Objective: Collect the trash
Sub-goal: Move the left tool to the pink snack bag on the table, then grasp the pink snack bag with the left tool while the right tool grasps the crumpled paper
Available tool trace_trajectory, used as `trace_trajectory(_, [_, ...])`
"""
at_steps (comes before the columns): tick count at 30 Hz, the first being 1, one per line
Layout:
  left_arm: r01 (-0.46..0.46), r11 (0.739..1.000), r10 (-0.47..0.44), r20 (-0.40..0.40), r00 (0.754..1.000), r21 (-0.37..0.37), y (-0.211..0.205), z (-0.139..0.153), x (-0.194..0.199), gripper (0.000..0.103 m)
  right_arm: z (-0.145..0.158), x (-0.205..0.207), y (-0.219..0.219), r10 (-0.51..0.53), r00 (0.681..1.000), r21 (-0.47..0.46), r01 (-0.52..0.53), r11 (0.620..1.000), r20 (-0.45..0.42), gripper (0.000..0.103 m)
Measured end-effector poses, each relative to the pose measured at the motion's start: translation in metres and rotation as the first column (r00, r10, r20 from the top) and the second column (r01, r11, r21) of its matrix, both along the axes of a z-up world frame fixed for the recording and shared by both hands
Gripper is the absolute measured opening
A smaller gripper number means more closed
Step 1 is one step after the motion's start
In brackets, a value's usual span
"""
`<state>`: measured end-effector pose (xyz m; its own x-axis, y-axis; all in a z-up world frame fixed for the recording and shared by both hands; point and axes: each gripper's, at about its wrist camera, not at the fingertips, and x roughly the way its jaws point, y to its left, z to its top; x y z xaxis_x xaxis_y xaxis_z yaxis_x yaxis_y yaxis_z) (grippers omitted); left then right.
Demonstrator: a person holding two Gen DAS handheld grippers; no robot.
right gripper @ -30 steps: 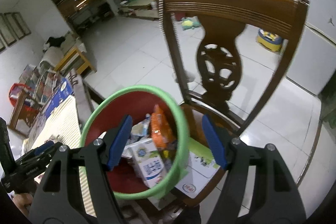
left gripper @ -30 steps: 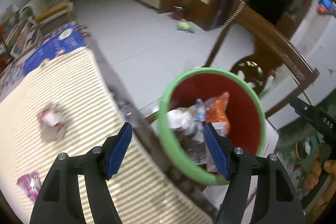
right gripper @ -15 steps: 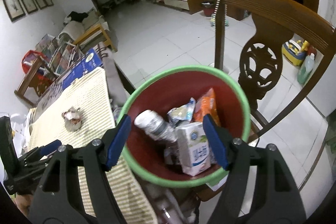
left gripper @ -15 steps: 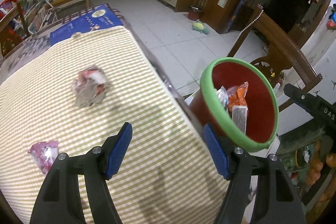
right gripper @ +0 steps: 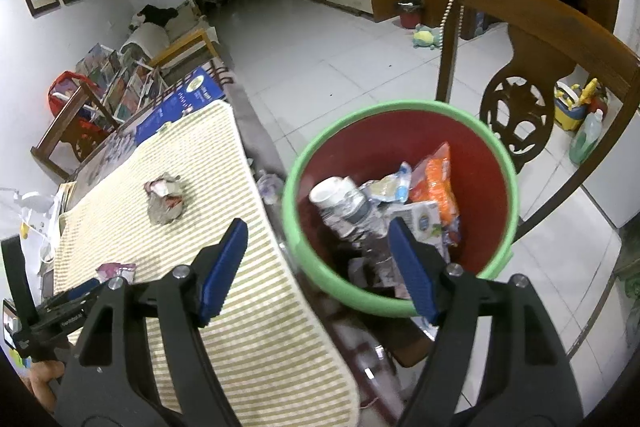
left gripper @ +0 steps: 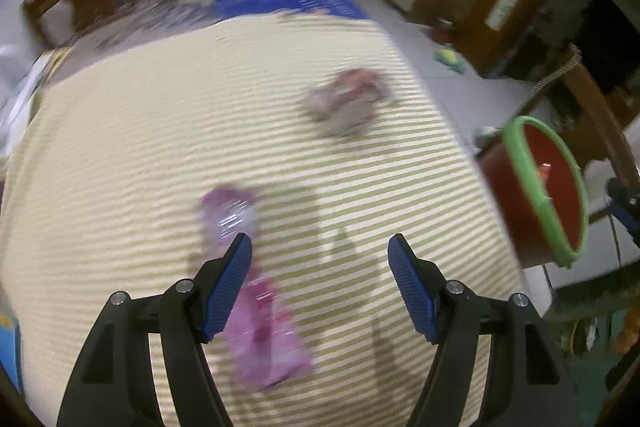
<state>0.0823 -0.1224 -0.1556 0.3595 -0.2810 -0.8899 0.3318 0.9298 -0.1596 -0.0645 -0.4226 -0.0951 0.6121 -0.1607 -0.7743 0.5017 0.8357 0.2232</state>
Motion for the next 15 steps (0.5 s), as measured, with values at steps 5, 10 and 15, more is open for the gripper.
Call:
trace_trajectory(5, [-0.106, 0.994, 0.109, -0.072, 0.992, 0.034, 0.053, -0.026, 0.000, 0.068, -0.005, 0.017, 0.029, 0.053, 0.998, 0.004, -0.053, 0.999, -0.019, 0.071])
trace_trajectory(10, [-0.132, 0.990, 0.136, -0.133, 0.982, 0.039, 0.076, -0.050, -0.003, 0.069, -0.006, 0.029, 0.058, 0.097, 0.995, -0.005, -0.097, 0.995, -0.031, 0.071])
trace_trajectory(15, [-0.109, 0.993, 0.115, -0.171, 0.978, 0.041, 0.084, -0.070, 0.000, 0.069, -0.010, 0.035, 0.077, 0.107, 0.993, -0.004, -0.107, 0.994, -0.046, 0.072])
